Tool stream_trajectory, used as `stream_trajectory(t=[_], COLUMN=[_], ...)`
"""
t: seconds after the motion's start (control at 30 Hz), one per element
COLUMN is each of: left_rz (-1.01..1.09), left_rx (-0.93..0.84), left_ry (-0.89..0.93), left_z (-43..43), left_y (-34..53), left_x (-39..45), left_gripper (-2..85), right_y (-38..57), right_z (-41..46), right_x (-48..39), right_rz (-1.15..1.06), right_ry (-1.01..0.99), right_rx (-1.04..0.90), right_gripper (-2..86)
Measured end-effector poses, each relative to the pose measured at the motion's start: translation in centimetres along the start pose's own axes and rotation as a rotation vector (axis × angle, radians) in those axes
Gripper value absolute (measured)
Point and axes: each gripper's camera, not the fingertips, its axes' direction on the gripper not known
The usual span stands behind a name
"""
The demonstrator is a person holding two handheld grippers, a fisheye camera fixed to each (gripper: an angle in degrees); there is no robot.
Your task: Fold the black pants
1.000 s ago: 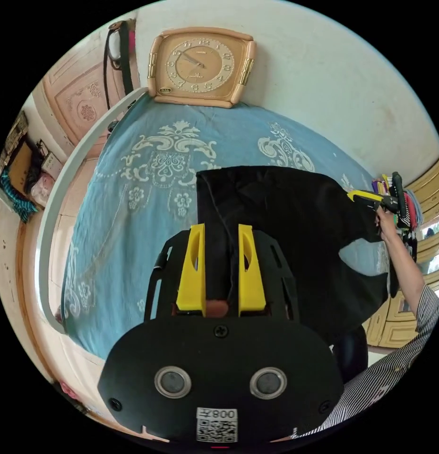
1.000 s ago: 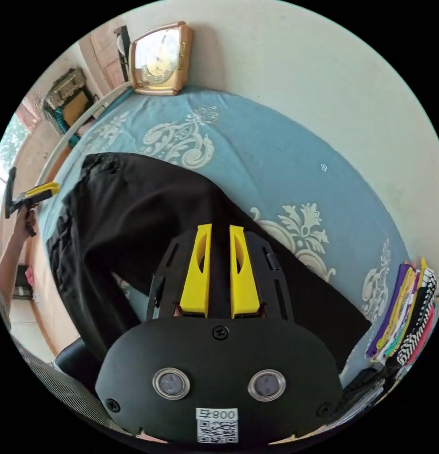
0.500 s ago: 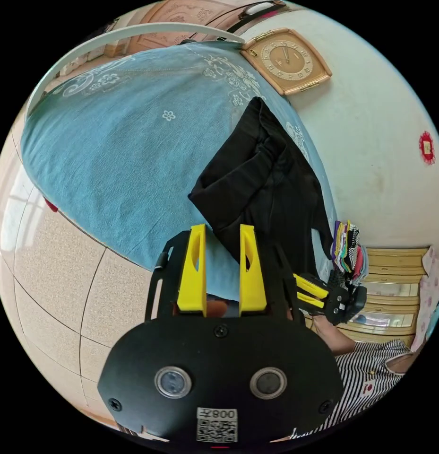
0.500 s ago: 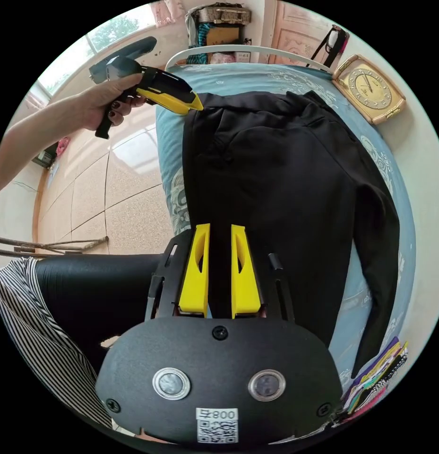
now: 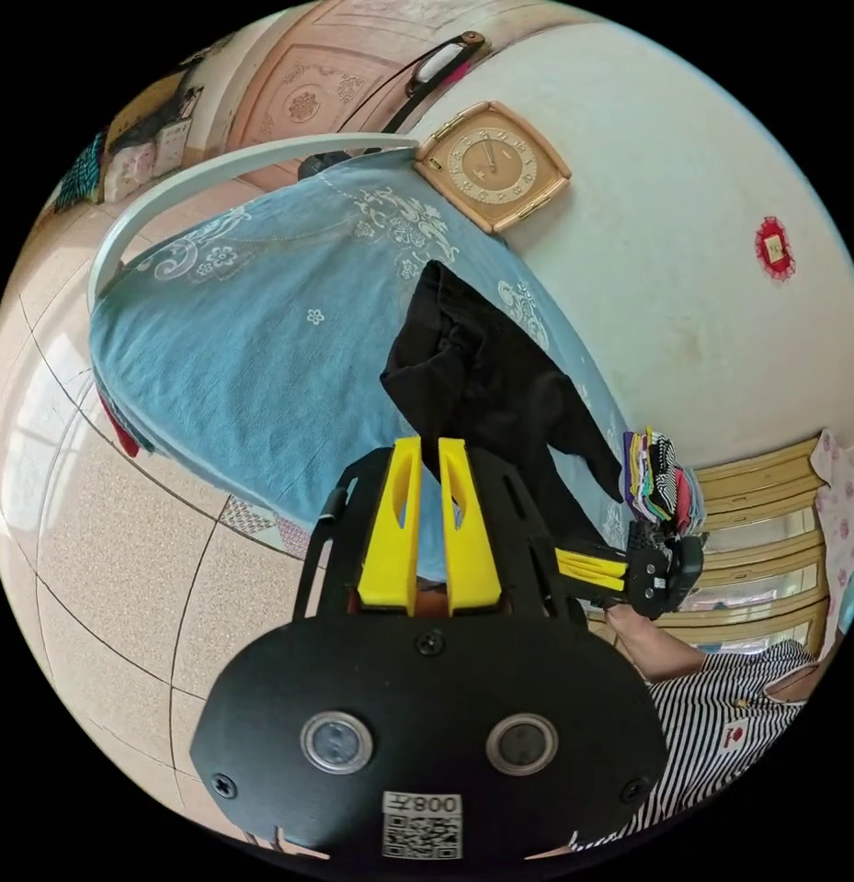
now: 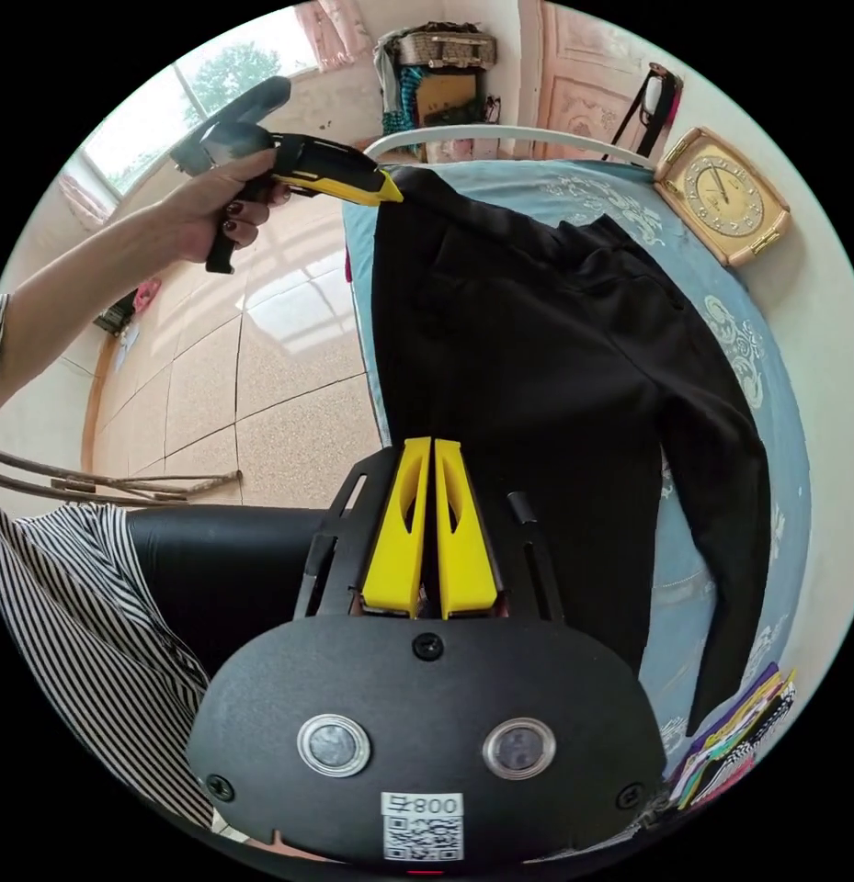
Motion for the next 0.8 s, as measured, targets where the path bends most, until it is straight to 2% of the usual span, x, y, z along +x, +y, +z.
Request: stream_trajectory(t=[0.1, 0.3, 0.4, 0.5, 0.57, 0.67, 0.8], left_rz=[-0.102, -0.080, 0.079, 0.285, 0.421, 0.638, 0.884], left_rx=[-0.078, 0.026, -0.047, -0.147, -0.225, -0.358, -0.470], left_ry=[-0.078, 0.021, 0.049, 0.083, 0.095, 0.112, -0.011], left_z=[3.4, 5.0, 8.3, 13.1, 16.8, 23.3, 31.8], left_y=[0.6, 5.1, 7.0, 8.4, 9.2, 10.8, 13.4], left_x=[-3.1, -5.2, -3.1, 0.8, 3.8, 8.7, 13.5], left_gripper=[4.3, 6.2, 7.1, 7.9, 8.5, 9.6, 10.1], right_y=[1.5, 10.3, 19.3, 31.5, 42.6, 55.1, 64.6], right_z=[2.8, -1.7, -4.2, -7.1, -9.1, -10.6, -10.8], right_x=[1.3, 5.2, 8.4, 11.7, 13.3, 13.2, 11.8], right_rz=[0.076, 0.375, 0.623, 0.973, 1.289, 1.644, 1.897], right_ry=[-0.042, -0.147, -0.164, -0.106, -0.065, -0.042, -0.107], right_rx=[-0.087, 0.068, 0.145, 0.218, 0.282, 0.414, 0.625], right_gripper=[2.3, 5.7, 6.5, 7.3, 7.9, 9.0, 10.2])
